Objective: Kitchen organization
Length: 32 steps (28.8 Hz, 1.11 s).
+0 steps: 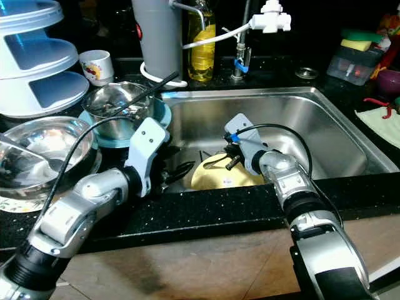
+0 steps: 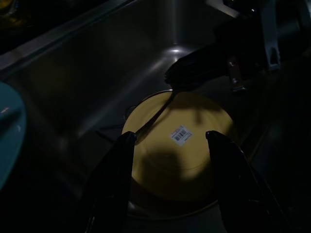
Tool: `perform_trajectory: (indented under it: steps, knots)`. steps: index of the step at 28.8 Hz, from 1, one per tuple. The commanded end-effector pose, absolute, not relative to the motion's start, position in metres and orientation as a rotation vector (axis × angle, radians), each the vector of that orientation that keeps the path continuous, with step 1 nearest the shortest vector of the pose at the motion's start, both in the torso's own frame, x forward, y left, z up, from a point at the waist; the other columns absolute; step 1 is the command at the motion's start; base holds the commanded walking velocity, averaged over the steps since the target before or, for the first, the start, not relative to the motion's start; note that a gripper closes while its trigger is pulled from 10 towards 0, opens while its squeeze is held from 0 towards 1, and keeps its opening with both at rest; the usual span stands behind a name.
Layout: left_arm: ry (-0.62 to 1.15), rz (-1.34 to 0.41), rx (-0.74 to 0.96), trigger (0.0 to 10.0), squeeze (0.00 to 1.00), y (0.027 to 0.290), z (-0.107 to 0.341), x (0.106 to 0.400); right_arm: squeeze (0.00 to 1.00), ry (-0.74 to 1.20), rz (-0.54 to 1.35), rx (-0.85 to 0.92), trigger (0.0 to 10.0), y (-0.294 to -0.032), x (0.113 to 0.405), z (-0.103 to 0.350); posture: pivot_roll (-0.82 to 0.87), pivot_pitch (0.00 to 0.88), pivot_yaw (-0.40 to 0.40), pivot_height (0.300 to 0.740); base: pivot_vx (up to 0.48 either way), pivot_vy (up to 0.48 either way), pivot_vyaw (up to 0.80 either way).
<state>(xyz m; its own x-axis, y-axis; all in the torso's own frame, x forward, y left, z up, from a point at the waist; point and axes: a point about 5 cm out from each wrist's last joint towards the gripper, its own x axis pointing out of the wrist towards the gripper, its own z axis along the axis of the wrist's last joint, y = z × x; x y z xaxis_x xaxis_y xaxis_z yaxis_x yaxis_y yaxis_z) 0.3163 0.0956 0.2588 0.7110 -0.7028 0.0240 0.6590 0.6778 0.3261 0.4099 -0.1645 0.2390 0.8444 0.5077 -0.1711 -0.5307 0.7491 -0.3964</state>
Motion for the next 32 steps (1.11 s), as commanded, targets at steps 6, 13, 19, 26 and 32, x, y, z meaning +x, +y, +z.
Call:
perform_trajectory:
  steps: [6,13,19,26,32]
  knots:
    - [-0.136,-0.808,0.284,10.0,0.00,0.093,0.257,0.311,1.00,0.033,0.576,-0.394,10.0,-0.164,0.412,0.246,0.05,0.165,-0.021,0.740,0.000,0.000,0.00]
    - [-0.157,-0.810,0.268,10.0,0.00,0.092,0.263,0.310,0.05,0.005,0.547,-0.417,10.0,-0.164,0.413,0.250,0.05,0.161,-0.020,0.740,0.000,0.000,0.00]
    - [-0.328,-0.766,0.128,10.0,0.00,0.104,0.306,0.305,0.00,-0.149,0.457,-0.266,10.0,-0.172,0.415,0.278,0.04,0.165,-0.019,0.740,0.000,0.000,0.00]
    - [-0.498,-0.652,-0.025,10.0,0.00,0.154,0.367,0.289,0.00,-0.274,0.670,-0.156,10.0,-0.150,0.401,0.292,0.05,0.179,-0.028,0.740,0.000,0.000,0.00]
    - [-0.415,-0.360,0.245,10.0,0.00,0.213,0.375,0.287,0.00,-0.305,0.772,-0.109,10.0,-0.131,0.389,0.290,0.06,0.187,-0.035,0.740,0.000,0.000,0.00]
